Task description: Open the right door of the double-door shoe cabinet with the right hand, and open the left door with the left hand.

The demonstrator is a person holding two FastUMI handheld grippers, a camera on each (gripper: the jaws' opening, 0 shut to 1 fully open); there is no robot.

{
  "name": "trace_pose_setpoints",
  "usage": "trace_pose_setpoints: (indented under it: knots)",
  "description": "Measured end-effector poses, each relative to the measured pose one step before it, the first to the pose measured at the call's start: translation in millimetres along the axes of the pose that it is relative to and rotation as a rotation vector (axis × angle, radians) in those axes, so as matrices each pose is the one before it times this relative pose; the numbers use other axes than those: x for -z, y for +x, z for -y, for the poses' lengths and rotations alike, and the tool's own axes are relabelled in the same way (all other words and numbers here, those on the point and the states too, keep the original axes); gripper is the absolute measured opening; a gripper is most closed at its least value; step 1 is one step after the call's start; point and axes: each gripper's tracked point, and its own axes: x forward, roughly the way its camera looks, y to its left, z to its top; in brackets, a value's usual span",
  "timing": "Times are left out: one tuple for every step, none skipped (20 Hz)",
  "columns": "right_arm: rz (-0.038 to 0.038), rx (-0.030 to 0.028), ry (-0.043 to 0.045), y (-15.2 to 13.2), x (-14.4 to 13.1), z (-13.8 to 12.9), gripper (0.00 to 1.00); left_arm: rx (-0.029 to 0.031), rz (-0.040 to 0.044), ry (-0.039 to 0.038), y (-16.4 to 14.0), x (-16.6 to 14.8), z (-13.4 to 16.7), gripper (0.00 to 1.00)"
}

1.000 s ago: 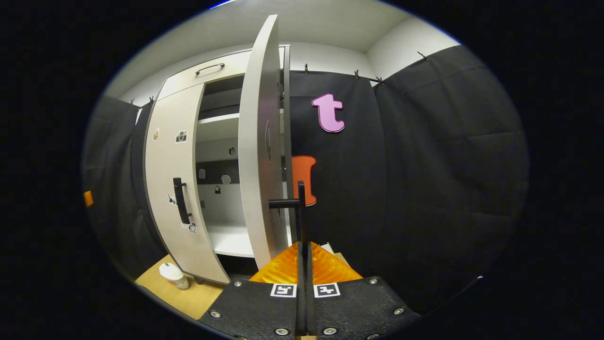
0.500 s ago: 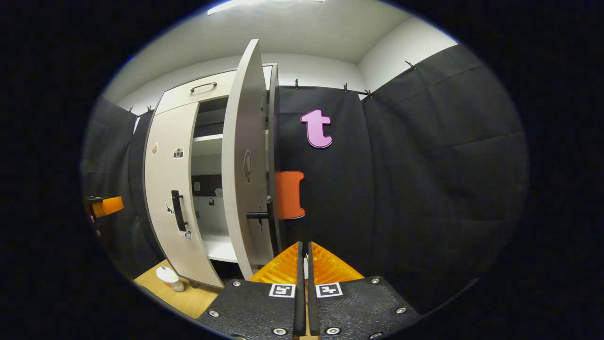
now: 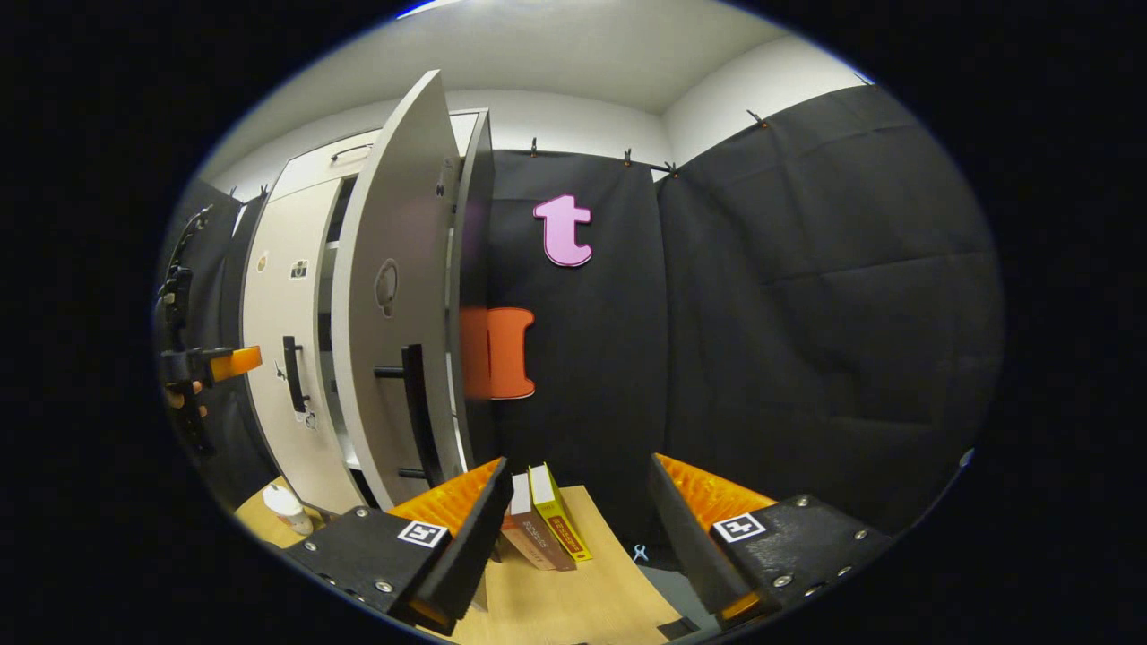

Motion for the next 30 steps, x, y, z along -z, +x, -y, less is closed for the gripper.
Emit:
trace_pose_setpoints:
  knots:
    - [-0.00678,0.00443,0.00092,0.24,2.29,4.17,0.93,0.00228,-0.00390,0.00443,9.86,2.72,2.11,0.97]
    - [-0.00749,0.00377,0.00320,4.11,2.63,4.15,0.93,0.00310,-0.00556,0.00742,10.51,3.28,1.38,0.97]
    - [-0.00576,0.00408,0.00586,1.53,3.56,3.60,0.93,0.00180,-0.00432,0.01138,9.97,3.37,0.70,0.97]
    - [-0.00581,0.00232,0.00585,0.83,2.94,2.77,0.93,-0.00056,-0.00342,0.01109,8.99,3.04,-0.37,0.97]
    - [-0.00718,0.00221,0.00357,-0.16,3.07,2.61,0.93,-0.00517,-0.00933,0.00686,8.99,4.14,-0.97,0.97]
    - [-0.00782,0.00472,0.00197,0.65,2.68,4.03,0.93,-0.00717,-0.00718,0.00171,8.26,4.37,-1.78,0.97]
    - [-0.00732,0.00568,0.00081,0.89,2.90,3.53,0.93,-0.00311,-0.00849,-0.00055,7.84,3.99,-1.42,0.98]
    - [-0.00651,0.00566,0.00318,1.50,1.62,3.86,0.93,-0.00429,-0.00767,-0.00289,7.32,4.79,-1.87,0.97]
    - [-0.00634,0.00378,0.00345,0.68,2.64,2.37,0.98,-0.00486,-0.01007,-0.00129,5.92,4.73,-2.16,0.97]
    - [-0.00553,0.00358,0.00259,-0.28,1.77,2.07,0.99,-0.00464,-0.01053,0.00088,5.43,4.19,-1.24,0.97]
    - [-0.00408,0.00360,0.00126,0.45,0.94,1.86,0.93,-0.00543,-0.00548,0.00264,5.51,3.27,-1.80,0.97]
    - [-0.00513,0.00265,0.00091,1.35,1.51,1.60,0.93,-0.00359,-0.00627,-0.00117,5.50,3.85,-1.26,0.97]
    - [-0.00448,0.00136,0.00238,-0.06,2.31,1.25,0.93,0.00480,-0.00426,-0.00895,3.22,3.23,1.05,0.97]
    - [-0.00803,-0.00046,0.00325,-0.86,1.82,0.31,0.99,0.00143,-0.00656,-0.00849,3.34,2.88,0.43,0.96]
    - [-0.00736,-0.00469,0.00257,-0.64,2.76,-1.29,0.99,0.00448,-0.00536,-0.00507,2.71,2.13,0.81,0.96]
    - [-0.00582,-0.00265,0.00132,-0.11,1.69,-0.21,0.93,0.00269,-0.00199,-0.00282,2.48,2.30,2.30,0.92]
    - [-0.00354,-0.00010,0.00021,0.20,0.84,-0.18,0.93,0.00572,-0.00327,-0.00080,1.96,1.81,1.81,0.89]
    - [-0.00185,-0.00034,0.00125,0.95,0.90,-0.53,0.93,0.00846,-0.00239,-0.00019,1.52,2.59,1.50,0.82]
    - [-0.00096,-0.00132,0.00153,-0.02,0.68,-0.62,0.93,0.00078,-0.00178,-0.00427,2.12,1.66,-0.16,0.77]
    - [0.00026,0.00006,0.00148,-1.66,-1.43,-0.06,0.93,0.00974,-0.00351,-0.01222,2.27,2.21,2.41,0.66]
    - [0.00047,0.00121,-0.00045,0.04,0.19,0.56,0.93,0.00802,-0.01101,-0.01435,1.32,2.77,2.42,0.58]
    - [0.00104,0.00350,-0.00100,-0.77,0.26,0.73,0.93,0.00914,-0.00581,-0.00743,2.13,3.41,2.45,0.53]
    - [-0.00030,0.00244,-0.00159,-0.27,-0.15,0.19,0.93,-0.00455,0.00821,-0.00166,0.77,-1.32,0.18,0.47]
    - [0.00052,0.00271,-0.00013,-0.75,-0.86,-0.26,0.93,-0.01190,-0.00812,0.01053,-2.95,1.30,-0.76,0.40]
    - [-0.00028,0.00145,-0.00018,-0.34,0.48,-0.32,0.93,-0.00325,-0.00240,0.01329,0.10,0.00,0.11,0.37]
    - [-0.00017,0.00392,0.00125,-1.03,0.42,0.05,0.93,0.00118,-0.00670,0.00395,-0.17,0.38,-0.01,0.33]
    - [0.00008,0.00308,0.00448,-1.58,0.28,-0.21,0.93,0.00345,0.00210,-0.00776,0.05,0.34,-0.25,0.30]
    - [-0.00036,0.00064,0.00760,-2.40,-1.43,-1.29,0.93,0.00284,-0.00311,-0.01087,-1.38,0.65,-0.38,0.20]
    - [0.00157,-0.00078,0.00796,-1.50,-0.50,-2.10,0.93,0.00681,-0.00340,-0.00472,-2.95,1.05,-0.94,0.18]
    - [0.00428,0.00119,0.00390,-2.26,-0.89,-2.51,0.93,0.00977,-0.00378,-0.00431,-0.79,1.26,0.20,0.16]
